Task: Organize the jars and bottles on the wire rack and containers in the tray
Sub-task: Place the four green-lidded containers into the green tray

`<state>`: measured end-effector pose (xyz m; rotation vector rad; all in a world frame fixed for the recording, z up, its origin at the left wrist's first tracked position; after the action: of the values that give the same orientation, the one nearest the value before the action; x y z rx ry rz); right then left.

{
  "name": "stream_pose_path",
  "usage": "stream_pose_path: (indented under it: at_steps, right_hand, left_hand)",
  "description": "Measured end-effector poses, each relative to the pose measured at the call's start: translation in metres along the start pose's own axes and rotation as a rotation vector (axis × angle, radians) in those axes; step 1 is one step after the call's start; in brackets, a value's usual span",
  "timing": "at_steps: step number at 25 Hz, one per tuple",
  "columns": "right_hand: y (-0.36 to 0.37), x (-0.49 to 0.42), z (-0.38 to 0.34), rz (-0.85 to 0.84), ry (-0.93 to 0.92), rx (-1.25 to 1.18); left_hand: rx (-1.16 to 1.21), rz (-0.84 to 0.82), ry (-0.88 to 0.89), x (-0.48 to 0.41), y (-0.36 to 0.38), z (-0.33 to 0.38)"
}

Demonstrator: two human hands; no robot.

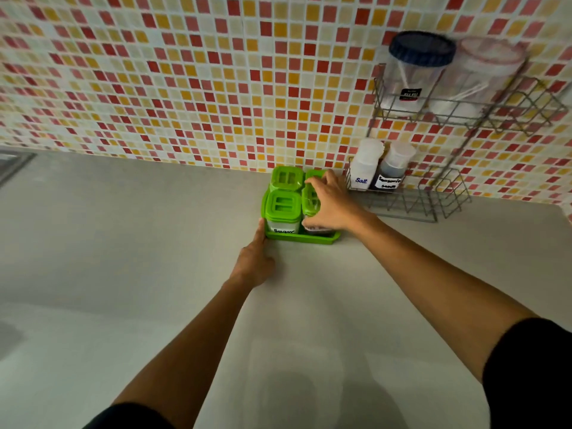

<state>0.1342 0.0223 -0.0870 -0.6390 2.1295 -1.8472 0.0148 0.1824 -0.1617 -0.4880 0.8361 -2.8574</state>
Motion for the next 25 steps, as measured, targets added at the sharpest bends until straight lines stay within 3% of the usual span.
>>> stream_pose_path:
  at_steps: [6,11,14,17,20,25]
  right_hand:
    - [0.025,0.017,0.0,0.097,0.044,-0.089]
    - [0.029,0.025,0.008,0.035,0.014,-0.131]
    - [0.036,0.035,0.02,0.125,0.25,-0.427]
    - [0.054,0.048,0.024,-0.002,0.621,-0.917]
    - [0.061,0.05,0.014,-0.032,0.621,-1.451]
    - [0.051,0.032,0.012,0.053,0.664,-1.606]
  left_hand:
    - [0.033,-0.01,-0.006,0.002,-0.001,0.003]
    - [0.008,-0.018,0.012,0.0,-0.001,0.002]
    - [0.18,0.047,0.015,-0.004,-0.004,0.0]
    - [0.558,0.177,-0.112,-0.013,-0.004,0.0]
    - [0.745,0.242,-0.199,-0.02,0.001,-0.001]
    - [0.706,0.29,-0.221,-0.038,0.001,0.008]
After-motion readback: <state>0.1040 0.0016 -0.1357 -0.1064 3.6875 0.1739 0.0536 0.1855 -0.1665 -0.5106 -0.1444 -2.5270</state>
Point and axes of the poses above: each hand's wrist, its own x-axis away from the middle knuckle, its own y-axis out of the palm, z = x × y, the point moved 1 cm from there along -x, towards the middle knuckle, and after that the axes turned 10 degrees about x, right-handed, at the moved point
